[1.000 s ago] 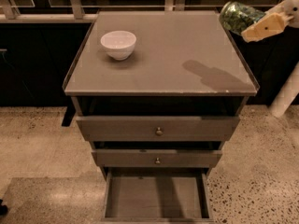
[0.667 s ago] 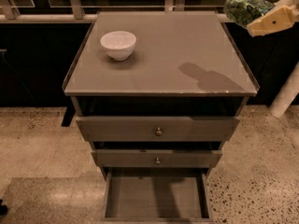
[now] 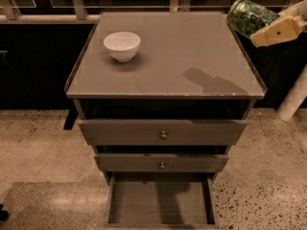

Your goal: Place green can into bottom drawer

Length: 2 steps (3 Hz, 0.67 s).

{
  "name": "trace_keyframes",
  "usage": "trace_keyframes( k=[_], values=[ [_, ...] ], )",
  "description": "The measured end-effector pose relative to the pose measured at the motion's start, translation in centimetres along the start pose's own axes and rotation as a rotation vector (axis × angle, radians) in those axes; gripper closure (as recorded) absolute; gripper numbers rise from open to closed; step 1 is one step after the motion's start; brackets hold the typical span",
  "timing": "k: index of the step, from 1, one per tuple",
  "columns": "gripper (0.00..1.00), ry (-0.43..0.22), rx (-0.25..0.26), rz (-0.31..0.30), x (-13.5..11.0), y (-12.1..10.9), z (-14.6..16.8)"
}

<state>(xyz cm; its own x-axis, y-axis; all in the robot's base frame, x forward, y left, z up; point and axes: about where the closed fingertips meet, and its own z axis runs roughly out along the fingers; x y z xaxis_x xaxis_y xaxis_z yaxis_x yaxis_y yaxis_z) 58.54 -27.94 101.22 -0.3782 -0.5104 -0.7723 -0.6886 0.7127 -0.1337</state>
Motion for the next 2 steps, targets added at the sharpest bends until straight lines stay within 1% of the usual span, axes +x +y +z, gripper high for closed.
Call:
trace_keyframes(
  k=[1,2],
  values=[
    [1.0,-0.108,-0.021,0.059,-0.4,4.7,-1.3],
    [1.0,-0.186,-0.008,0.139,1.7,8.1,-1.8]
  ],
)
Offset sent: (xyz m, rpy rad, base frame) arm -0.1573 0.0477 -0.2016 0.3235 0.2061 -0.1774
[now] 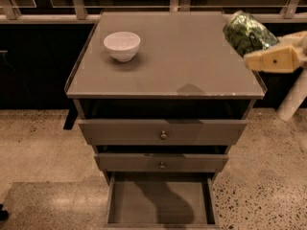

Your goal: Place green can into bottom drawer

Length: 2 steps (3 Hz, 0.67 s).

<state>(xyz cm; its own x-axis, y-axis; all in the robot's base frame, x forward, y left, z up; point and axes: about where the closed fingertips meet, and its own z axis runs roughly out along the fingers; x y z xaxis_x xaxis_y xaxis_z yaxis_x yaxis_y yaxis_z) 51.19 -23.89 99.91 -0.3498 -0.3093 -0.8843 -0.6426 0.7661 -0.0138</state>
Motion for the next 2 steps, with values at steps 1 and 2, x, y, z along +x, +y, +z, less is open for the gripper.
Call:
trace_keyframes(
  k=[1,2],
  values=[
    [1.0,0.038,0.005,0.128,7.8,1.3,0.9],
    [1.0,0.096,-0.028,0.162,11.4,3.1,2.2]
  ],
)
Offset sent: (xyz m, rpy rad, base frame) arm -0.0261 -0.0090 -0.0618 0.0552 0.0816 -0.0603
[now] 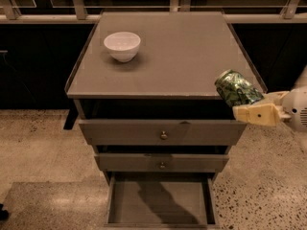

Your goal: Place green can into bottom drawer

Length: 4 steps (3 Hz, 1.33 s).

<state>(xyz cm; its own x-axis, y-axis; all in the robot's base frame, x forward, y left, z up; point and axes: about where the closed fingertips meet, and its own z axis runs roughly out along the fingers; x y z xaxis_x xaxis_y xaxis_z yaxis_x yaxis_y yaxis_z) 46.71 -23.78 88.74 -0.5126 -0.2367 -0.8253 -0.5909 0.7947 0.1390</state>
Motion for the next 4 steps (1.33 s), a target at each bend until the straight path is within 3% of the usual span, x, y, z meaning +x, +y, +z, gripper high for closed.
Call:
trace_keyframes(
  k=[1,2,3,4],
  values=[
    [1.0,0.0,0.0,0.0,0.0,0.0,0.0],
    [1.0,-0.006,0.002,0.021,1.7,0.6,0.4],
    [1.0,-0.05,-0.019,0.143,7.7,1.6,2.4],
    [1.0,-0.046,-0.118,0.318,17.2,4.2,6.6]
  ],
)
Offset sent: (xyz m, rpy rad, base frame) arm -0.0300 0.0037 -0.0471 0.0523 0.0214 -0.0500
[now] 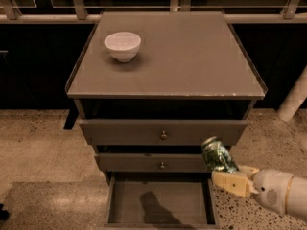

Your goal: Place green can into bottom drawer

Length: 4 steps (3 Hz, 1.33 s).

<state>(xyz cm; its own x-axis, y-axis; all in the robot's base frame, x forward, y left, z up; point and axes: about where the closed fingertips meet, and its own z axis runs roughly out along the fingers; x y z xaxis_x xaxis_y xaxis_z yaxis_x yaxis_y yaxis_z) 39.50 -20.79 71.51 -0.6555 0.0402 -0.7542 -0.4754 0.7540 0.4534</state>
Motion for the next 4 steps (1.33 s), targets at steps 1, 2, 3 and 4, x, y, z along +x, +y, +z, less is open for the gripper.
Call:
trace_keyframes(
  k=[1,2,3,4],
  values=[
    [1.0,0.02,-0.037,0.047,2.8,0.0,1.2],
    [1.0,0.02,-0.037,0.047,2.8,0.0,1.2],
    [1.0,-0.004,-0.034,0.064,3.6,-0.2,1.2],
    [1.0,-0.026,-0.014,0.146,7.6,-4.1,2.9]
  ],
)
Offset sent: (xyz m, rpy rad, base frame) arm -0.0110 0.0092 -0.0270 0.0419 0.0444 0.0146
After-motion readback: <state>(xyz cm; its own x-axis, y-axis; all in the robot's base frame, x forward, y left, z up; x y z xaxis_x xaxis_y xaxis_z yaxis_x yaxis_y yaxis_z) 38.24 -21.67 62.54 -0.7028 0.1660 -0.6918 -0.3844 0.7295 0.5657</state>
